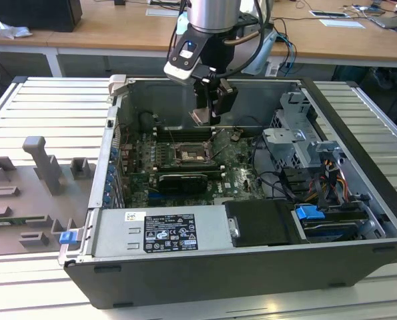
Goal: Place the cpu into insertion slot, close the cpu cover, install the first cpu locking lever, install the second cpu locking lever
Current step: 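Place the cpu into insertion slot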
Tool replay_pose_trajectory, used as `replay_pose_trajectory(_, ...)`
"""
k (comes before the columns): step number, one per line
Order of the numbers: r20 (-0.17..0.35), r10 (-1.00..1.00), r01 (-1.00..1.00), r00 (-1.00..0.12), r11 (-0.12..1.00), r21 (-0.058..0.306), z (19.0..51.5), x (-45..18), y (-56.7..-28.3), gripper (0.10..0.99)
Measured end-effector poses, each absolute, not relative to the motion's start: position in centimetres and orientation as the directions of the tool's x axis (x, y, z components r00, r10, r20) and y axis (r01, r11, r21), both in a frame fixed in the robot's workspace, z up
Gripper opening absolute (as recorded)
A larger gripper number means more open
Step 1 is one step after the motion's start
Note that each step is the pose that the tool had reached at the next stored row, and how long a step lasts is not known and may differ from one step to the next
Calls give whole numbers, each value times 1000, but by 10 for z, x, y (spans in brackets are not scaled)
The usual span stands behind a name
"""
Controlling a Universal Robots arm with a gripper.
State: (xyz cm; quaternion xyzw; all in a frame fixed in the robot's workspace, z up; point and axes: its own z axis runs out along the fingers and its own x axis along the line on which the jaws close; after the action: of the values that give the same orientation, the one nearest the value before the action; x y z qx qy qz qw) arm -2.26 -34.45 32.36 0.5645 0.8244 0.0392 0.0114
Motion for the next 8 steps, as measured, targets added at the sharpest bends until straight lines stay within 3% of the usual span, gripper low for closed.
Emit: replay_pose_trajectory(8,25,937,936,-347,344,77,323,-23,-345,541)
